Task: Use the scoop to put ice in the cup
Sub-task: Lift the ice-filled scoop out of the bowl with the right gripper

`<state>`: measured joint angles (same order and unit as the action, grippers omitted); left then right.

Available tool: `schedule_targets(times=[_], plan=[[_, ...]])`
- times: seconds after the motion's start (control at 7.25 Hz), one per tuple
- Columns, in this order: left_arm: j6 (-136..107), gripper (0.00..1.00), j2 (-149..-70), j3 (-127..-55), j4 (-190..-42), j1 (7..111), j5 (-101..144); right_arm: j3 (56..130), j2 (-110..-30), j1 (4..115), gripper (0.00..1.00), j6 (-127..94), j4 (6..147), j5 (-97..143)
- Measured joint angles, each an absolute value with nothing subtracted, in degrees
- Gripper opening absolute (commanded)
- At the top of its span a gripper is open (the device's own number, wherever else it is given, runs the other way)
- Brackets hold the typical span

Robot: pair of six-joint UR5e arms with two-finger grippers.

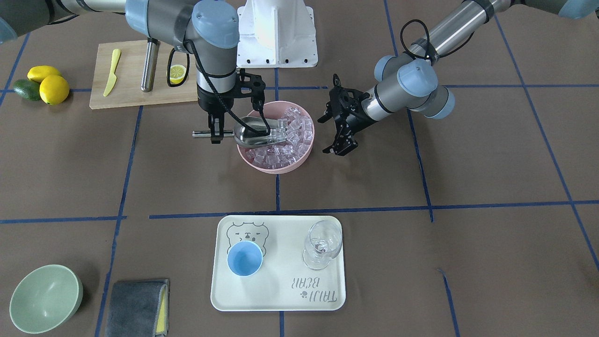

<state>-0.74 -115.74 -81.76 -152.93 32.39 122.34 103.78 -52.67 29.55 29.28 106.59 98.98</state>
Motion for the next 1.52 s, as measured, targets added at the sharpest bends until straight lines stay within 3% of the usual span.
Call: schedule_targets(times=[1.52], plan=[[-0.82, 1.0, -115.66, -81.87, -152.95, 33.21, 122.36, 103.96, -57.95, 38.99, 0.0, 28.86, 91.3, 119.02]])
